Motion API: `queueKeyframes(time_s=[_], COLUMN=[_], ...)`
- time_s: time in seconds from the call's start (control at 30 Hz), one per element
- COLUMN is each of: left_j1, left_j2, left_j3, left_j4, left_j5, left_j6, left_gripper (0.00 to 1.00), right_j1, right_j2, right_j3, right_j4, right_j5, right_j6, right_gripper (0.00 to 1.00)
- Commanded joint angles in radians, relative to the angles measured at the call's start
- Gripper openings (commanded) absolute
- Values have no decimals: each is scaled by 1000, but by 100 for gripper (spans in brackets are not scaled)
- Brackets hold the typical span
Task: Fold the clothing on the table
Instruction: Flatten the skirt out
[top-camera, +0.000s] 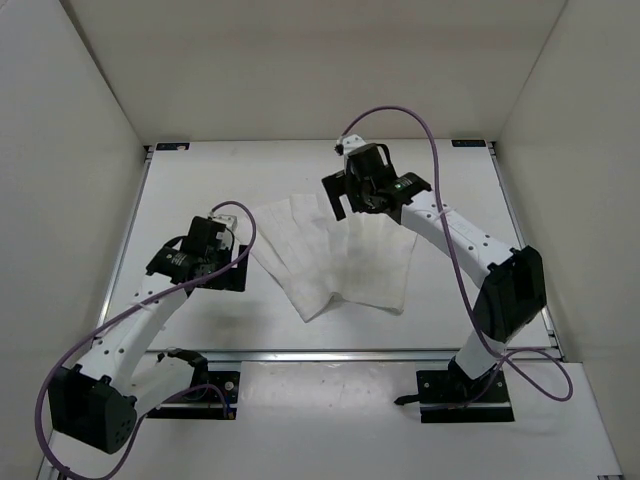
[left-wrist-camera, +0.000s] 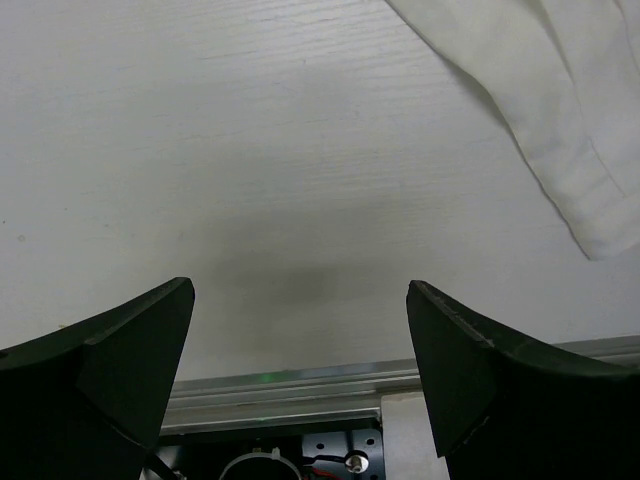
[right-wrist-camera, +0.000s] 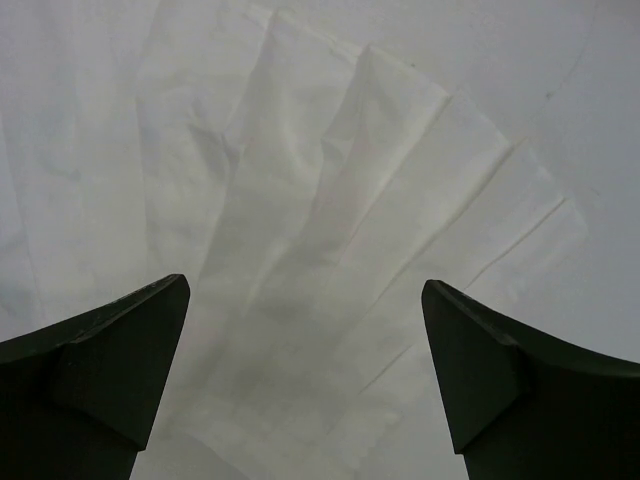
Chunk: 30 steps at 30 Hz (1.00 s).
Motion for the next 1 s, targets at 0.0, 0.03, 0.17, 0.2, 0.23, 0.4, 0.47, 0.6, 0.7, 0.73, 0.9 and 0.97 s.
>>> queueKeyframes(time_s=[0.0,0.03,0.17,0.2,0.23,0.4,0.47,0.6,0.7,0.73,0.9,0.97], left_j1=[15,20,7,17,27,72,45,-80,-127,-161,-224,-258], left_j2=[-12,-24,-100,-126,-142,-176,-168,-118,-78,-61,-13,26], left_j3=[3,0,-14,-6,-14,25,26,-117,-263,-308,-425,-445], left_j4=[-2,1,18,26,35,58,107,375,589,659,788,808], left_j5=[-36,-25,28,36,64,116,267,427,474,467,392,357], left_j6=[-11,5,34,36,56,15,-16,-255,-439,-493,-631,-657], left_gripper=[98,99,98,99,84,0,1,41,46,48,59,60], right_j1=[-45,-54,-118,-134,-144,-207,-201,-197,-185,-172,-158,-169], right_j2=[-101,-136,-249,-271,-302,-366,-407,-507,-533,-540,-561,-563], right_j3=[-112,-140,-348,-396,-431,-497,-563,-725,-769,-781,-818,-842], right_j4=[73,96,203,239,256,232,204,192,147,105,31,15], right_j5=[6,-49,-252,-264,-279,-342,-318,-286,-266,-228,-175,-175], right_j6=[64,61,119,139,152,215,248,356,386,397,426,422], right_gripper=[99,99,99,91,78,0,0,15,31,39,44,49])
